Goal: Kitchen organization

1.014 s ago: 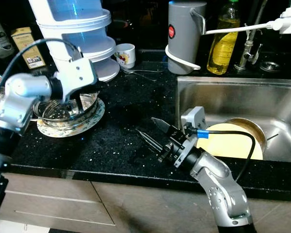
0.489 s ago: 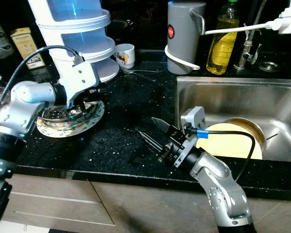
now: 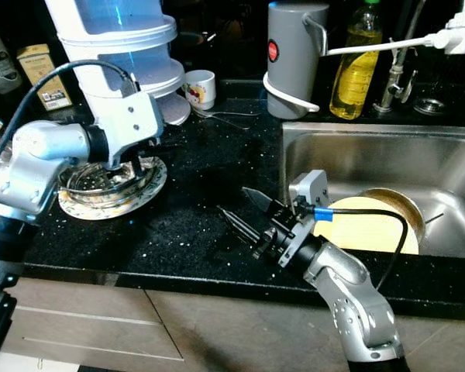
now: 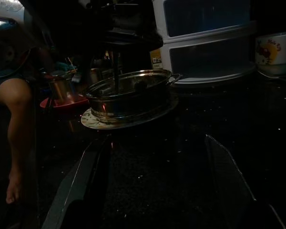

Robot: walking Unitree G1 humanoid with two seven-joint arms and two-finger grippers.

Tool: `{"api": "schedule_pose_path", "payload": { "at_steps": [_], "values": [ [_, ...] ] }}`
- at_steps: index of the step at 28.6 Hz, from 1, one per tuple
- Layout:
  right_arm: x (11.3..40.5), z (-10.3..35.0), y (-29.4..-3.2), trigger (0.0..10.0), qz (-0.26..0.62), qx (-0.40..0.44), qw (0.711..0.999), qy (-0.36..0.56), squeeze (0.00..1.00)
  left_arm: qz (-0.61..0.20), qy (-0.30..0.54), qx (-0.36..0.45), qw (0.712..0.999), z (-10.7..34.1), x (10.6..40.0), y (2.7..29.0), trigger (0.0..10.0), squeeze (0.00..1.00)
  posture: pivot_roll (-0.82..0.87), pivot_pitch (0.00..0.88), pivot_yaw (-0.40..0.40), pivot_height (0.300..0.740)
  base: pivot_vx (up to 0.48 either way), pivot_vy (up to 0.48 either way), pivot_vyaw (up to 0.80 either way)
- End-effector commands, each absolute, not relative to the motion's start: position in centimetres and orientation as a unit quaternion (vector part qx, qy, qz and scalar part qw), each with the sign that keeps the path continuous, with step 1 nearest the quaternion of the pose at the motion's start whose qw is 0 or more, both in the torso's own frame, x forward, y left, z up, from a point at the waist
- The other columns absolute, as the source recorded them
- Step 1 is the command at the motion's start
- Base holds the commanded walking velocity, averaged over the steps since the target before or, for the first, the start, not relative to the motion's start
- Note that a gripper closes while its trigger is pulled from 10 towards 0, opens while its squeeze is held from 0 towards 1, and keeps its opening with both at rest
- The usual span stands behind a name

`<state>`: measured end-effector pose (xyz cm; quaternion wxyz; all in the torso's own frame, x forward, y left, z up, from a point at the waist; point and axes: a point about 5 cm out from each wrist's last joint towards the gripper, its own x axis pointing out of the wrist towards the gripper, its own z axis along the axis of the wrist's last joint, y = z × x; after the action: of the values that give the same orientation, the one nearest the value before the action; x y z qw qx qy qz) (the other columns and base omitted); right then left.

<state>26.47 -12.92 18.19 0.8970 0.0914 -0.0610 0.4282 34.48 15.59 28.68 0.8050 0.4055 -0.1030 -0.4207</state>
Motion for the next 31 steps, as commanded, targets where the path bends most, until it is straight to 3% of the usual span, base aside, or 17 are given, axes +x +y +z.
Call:
{"api": "schedule_pose_path", "payload": {
  "at_steps": [1,10,16,23,31],
  "values": [
    [26.6,18.2,-12.7,10.0,0.435,0.09,0.894,-0.062,0.0,-0.42,-0.09,0.413,0.803,28.5,34.2,16.1,0.0,0.0,-0.06,0.0,-0.004,0.74,0.0,0.0,0.0],
    [26.7,18.2,-12.6,10.0,0.436,0.088,0.894,-0.063,0.0,-0.394,-0.093,0.423,0.811,29.2,34.1,16.6,0.0,0.0,-0.06,0.0,-0.006,0.74,0.0,0.0,0.0],
    [26.8,18.3,-12.6,10.0,0.434,0.087,0.894,-0.065,0.0,-0.301,-0.194,0.429,0.829,33.8,34.3,17.4,0.0,0.0,-0.06,0.0,-0.003,0.74,0.0,0.0,0.0],
    [26.7,18.3,-12.6,10.0,0.433,0.089,0.895,-0.065,0.0,-0.253,-0.262,0.415,0.833,37.3,33.6,17.9,0.0,0.0,-0.06,0.0,0.002,0.74,0.0,0.0,0.0],
    [26.7,18.2,-12.5,10.0,0.433,0.089,0.895,-0.065,0.0,-0.298,-0.226,0.394,0.84,35.6,33.7,17.1,0.0,0.0,-0.06,0.0,0.003,0.74,0.0,0.0,0.0]
  ]
}}
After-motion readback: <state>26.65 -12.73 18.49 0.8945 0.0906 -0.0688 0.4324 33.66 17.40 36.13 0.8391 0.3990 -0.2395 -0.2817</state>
